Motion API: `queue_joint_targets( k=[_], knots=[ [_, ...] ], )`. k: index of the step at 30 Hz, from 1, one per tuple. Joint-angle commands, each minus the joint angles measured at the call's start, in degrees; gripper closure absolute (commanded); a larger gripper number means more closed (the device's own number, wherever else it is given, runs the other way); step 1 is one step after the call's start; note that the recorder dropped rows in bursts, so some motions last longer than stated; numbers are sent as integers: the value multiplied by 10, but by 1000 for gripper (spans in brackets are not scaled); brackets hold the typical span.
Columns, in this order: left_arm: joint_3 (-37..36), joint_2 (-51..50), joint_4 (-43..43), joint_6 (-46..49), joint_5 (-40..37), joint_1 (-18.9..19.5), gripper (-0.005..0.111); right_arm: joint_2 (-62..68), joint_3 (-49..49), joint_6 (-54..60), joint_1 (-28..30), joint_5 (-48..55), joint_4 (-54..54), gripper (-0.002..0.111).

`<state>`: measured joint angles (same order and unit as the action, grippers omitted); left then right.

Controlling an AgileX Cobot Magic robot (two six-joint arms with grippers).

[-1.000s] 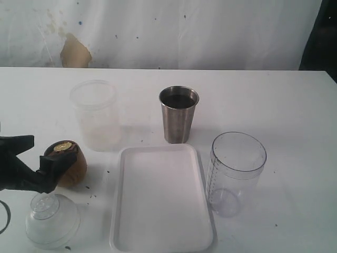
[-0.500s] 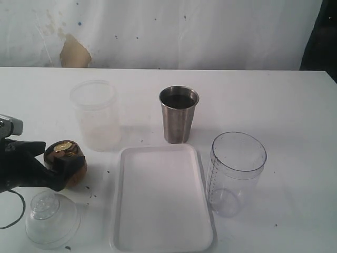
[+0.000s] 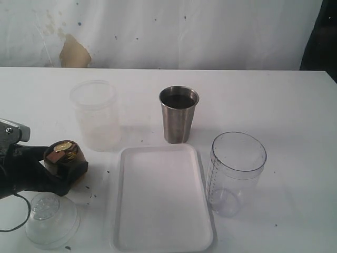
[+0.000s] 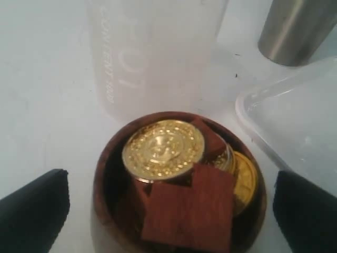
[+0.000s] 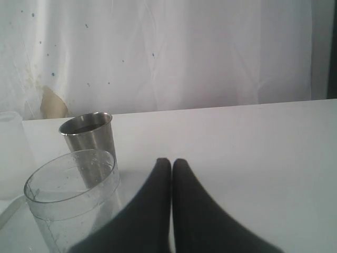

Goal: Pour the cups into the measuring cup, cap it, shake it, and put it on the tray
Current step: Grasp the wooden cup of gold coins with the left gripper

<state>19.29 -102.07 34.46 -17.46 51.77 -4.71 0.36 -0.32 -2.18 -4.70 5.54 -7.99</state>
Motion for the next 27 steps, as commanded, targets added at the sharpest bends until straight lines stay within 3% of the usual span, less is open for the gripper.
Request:
queue_joint_targets(
  k=[1, 8, 13, 20, 23, 25, 27],
  knots=[
    [5, -16, -15, 10, 14, 0, 3, -4, 3, 0, -4, -4, 1, 108],
    [22, -27, -15, 0, 1, 0, 14, -4, 3, 0, -4, -4, 1, 108],
    [32, -27, -3, -2, -23, 0, 41, -4, 3, 0, -4, -4, 1, 108],
    [34, -27, 7, -12, -26, 0, 48, -4, 3, 0, -4, -4, 1, 108],
    [34, -27, 6, -19, -26, 0, 75, -4, 3, 0, -4, -4, 1, 108],
    [34, -23, 6, -21, -26, 0, 105, -4, 3, 0, -4, -4, 1, 108],
    [34, -13, 8, -21, -24, 0, 106, -4, 3, 0, -4, -4, 1, 108]
  ],
)
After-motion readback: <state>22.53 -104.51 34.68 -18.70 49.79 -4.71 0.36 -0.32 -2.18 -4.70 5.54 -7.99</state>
